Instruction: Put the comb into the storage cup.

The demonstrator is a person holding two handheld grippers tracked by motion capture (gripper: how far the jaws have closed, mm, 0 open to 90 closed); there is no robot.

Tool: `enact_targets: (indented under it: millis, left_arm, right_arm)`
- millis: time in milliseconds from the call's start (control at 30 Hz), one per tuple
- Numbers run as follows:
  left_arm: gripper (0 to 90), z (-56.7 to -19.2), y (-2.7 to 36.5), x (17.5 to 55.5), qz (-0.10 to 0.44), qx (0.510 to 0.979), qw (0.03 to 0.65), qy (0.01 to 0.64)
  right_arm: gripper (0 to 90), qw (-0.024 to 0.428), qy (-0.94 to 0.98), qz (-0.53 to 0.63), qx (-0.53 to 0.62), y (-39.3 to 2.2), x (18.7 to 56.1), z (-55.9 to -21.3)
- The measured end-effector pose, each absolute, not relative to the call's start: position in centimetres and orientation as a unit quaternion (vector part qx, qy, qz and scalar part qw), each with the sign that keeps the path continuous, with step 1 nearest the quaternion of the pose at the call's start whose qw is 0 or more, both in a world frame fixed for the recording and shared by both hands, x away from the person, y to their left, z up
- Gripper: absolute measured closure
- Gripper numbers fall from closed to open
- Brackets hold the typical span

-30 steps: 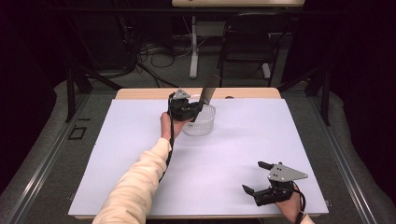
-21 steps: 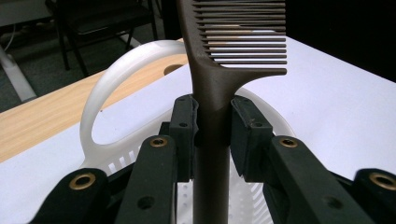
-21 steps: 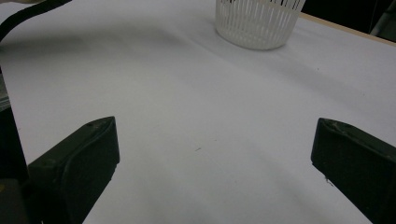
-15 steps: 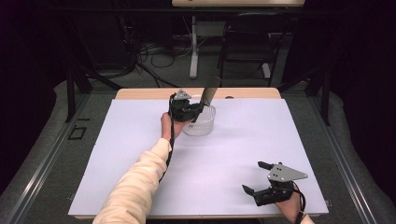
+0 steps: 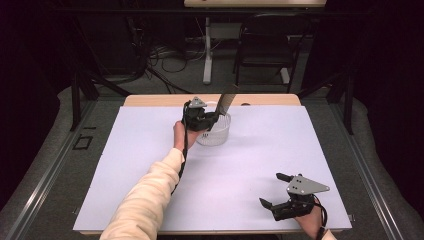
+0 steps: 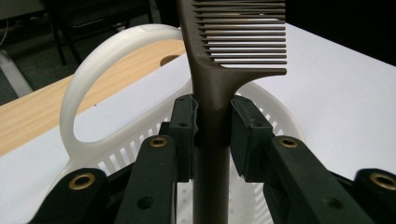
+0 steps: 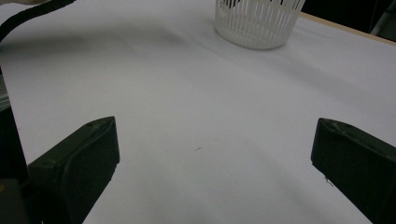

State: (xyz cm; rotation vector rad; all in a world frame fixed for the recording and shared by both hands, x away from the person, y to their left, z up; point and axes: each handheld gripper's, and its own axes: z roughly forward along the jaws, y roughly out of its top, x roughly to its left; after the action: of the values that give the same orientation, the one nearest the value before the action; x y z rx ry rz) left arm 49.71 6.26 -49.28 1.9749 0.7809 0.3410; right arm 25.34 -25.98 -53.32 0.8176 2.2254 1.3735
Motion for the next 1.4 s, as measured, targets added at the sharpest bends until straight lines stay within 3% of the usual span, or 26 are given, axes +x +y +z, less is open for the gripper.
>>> enact_targets:
  millis: [1400]
  left_arm:
    - [71.4, -50.06, 5.25, 50.01, 0.132, 0.833, 0.447, 0.297]
  right_arm:
    - [0.8, 0.199, 0.796, 0.492, 0.292, -26.02, 25.33, -53.32]
